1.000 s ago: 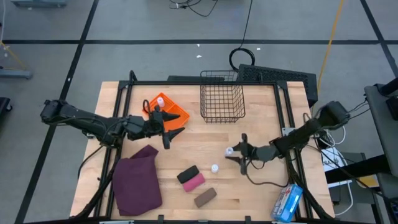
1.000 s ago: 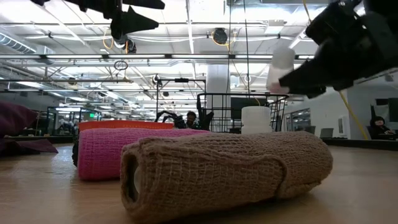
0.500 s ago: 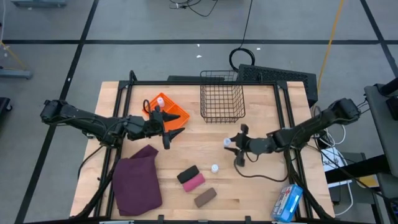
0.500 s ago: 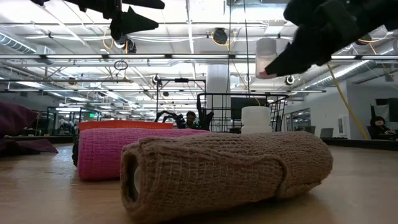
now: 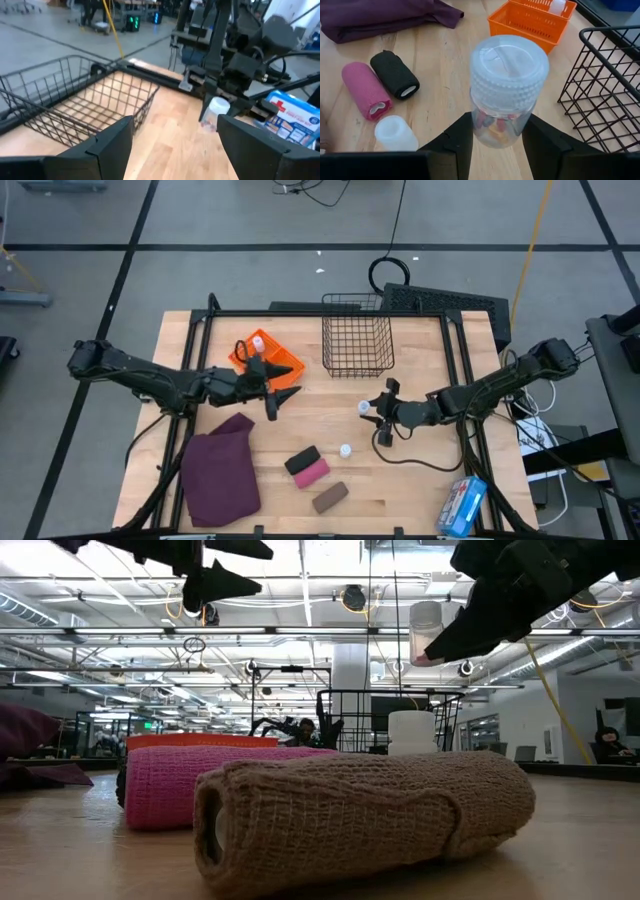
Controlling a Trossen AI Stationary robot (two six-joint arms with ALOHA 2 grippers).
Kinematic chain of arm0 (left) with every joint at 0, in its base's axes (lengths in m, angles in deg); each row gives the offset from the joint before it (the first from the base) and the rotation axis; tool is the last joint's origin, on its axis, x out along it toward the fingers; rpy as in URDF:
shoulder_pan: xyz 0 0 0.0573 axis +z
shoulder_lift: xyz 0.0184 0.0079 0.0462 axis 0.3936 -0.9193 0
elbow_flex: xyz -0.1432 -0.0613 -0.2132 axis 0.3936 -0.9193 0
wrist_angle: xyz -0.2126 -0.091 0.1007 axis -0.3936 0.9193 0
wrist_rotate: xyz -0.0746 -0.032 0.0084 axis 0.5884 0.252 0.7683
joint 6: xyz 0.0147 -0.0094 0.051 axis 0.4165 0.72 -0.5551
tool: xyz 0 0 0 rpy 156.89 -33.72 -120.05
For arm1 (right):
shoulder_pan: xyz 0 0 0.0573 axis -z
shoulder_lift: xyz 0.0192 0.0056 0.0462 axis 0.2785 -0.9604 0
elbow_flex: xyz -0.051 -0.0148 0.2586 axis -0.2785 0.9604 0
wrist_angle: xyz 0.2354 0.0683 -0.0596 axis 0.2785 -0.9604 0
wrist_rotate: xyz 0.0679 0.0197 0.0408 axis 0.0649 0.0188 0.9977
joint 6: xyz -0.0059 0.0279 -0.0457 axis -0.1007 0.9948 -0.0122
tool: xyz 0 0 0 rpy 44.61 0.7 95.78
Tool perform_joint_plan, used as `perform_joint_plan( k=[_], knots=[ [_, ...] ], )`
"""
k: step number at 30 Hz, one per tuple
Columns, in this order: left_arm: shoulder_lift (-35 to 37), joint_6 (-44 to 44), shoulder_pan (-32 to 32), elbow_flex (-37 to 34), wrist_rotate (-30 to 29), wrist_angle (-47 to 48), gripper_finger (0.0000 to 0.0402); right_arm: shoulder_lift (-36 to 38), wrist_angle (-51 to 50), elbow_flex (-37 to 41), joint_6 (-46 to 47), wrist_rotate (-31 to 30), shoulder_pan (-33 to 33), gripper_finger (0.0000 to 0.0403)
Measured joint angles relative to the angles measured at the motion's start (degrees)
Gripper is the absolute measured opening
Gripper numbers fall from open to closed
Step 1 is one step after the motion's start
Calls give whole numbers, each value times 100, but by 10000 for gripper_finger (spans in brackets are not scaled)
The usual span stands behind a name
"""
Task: Pick & Place Medicine items
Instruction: Put the white pill bottle into the top orange basket
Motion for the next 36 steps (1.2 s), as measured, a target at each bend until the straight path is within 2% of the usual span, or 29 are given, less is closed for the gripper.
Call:
perform_joint_plan(
  k=[3,8,14,18,26,36],
  knots=[
    [-349,22,55,508,263,686,292,0,1,0,27,0,-1,134],
    [-1287,-155,139,1819,874,2066,292,-176,111,-1,120,79,5,134],
    [-2554,-1016,152,3270,1690,2883,292,-512,252,0,110,450,109,134],
    [-3299,-1308,148,3885,2088,3131,292,-631,332,1,31,453,142,134],
    [-4316,-1364,159,4577,2176,3127,292,-695,489,0,-86,607,148,134],
    [-4499,-1291,234,4642,2166,2971,292,-695,539,2,-129,602,150,134]
  ],
)
